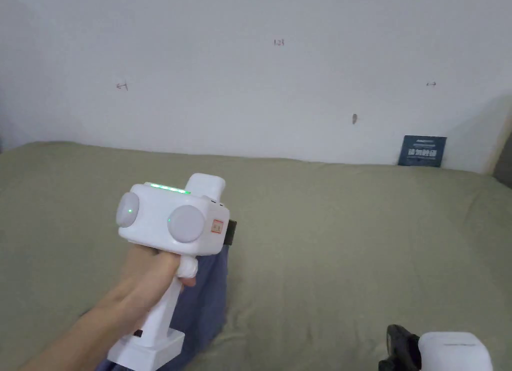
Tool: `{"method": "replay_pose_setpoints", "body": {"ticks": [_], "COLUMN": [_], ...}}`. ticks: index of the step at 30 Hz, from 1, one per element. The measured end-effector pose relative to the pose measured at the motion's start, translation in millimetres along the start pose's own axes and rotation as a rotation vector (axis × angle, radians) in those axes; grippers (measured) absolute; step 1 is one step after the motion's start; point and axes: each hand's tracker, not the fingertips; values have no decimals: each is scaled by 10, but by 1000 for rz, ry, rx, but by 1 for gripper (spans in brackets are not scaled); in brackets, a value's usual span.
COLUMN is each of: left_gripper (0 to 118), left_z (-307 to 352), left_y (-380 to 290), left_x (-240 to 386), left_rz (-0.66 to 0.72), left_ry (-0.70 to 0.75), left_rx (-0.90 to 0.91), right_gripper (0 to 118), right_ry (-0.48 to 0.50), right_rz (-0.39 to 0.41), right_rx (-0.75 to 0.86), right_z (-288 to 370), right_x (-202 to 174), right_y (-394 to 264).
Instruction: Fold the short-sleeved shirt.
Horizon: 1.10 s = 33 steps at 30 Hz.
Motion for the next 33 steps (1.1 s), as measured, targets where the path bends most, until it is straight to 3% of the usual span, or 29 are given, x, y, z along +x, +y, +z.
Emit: {"method": "replay_pose_setpoints", "body": {"ticks": [8,13,18,19,20,21,22,23,27,33], "left_gripper": [0,0,0,4,19,50,98,116,117,115], "left_z": [-887,-1569,-2053,-2063,-2020,-1957,-1830,-1721,-983,427], "left_y": [-135,-655,-1088,-1126,-1128,-1114,-1078,-1060,-992,-1208], "left_x": [1427,1705,1583,1539,1482,1427,1352,1294,987,105], "left_rz": [-61,-62,-11,12,58,90,107,109,75,227], "left_ry": [-281,-290,-226,-233,-252,-272,-279,-306,-206,-58], "left_rx": [-117,-271,-385,-383,-352,-317,-265,-234,-91,112], "right_gripper": [0,0,0,0,0,0,0,0,0,0], "right_ry": [-114,-133,-137,-140,-141,-143,-143,-143,-131,-97], "right_rz": [-29,-50,-52,-49,-47,-48,-51,-55,-48,-63], "right_rx": [-61,-113,-156,-162,-166,-171,-173,-171,-143,-82], "right_z": [-167,-387,-506,-520,-528,-540,-544,-542,-505,-323], "right_x": [513,673,752,767,770,777,782,780,687,519], "right_y": [-229,-415,-540,-554,-567,-567,-561,-552,-465,-313]}}
